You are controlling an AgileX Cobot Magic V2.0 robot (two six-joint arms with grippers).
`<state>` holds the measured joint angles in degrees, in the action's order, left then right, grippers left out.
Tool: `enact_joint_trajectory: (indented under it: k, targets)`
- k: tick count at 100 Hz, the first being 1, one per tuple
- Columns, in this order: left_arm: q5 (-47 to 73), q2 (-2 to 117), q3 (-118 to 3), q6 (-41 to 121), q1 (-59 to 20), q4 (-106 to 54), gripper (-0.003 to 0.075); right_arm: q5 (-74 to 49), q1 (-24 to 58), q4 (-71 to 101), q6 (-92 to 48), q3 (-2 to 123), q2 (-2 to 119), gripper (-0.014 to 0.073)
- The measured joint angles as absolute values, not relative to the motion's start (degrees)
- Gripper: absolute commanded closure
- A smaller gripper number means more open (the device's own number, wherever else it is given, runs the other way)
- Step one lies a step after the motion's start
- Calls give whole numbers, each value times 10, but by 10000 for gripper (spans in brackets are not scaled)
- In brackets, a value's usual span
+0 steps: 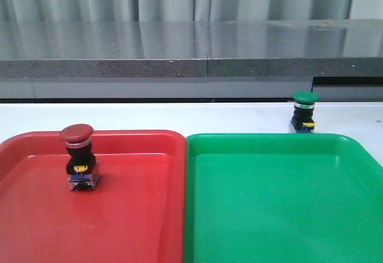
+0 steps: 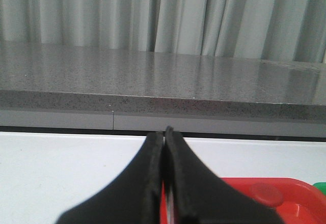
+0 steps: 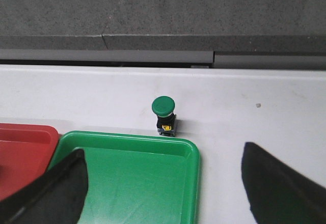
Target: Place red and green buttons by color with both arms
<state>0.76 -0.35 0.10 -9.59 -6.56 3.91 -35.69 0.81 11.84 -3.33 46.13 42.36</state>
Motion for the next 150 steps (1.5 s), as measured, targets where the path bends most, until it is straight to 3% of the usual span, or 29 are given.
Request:
enact_joint_trajectory:
  k: [75, 102, 150]
  targets:
    - [8, -4, 1, -96, -66, 39, 739, -337, 15, 118, -37, 728, 888, -20]
    - [8, -4, 1, -96, -66, 39, 739, -341, 36, 120, -38, 796, 989, -20]
    - [8, -4, 1, -96, -66, 39, 739, -363, 54, 120, -39, 804, 1088, -20]
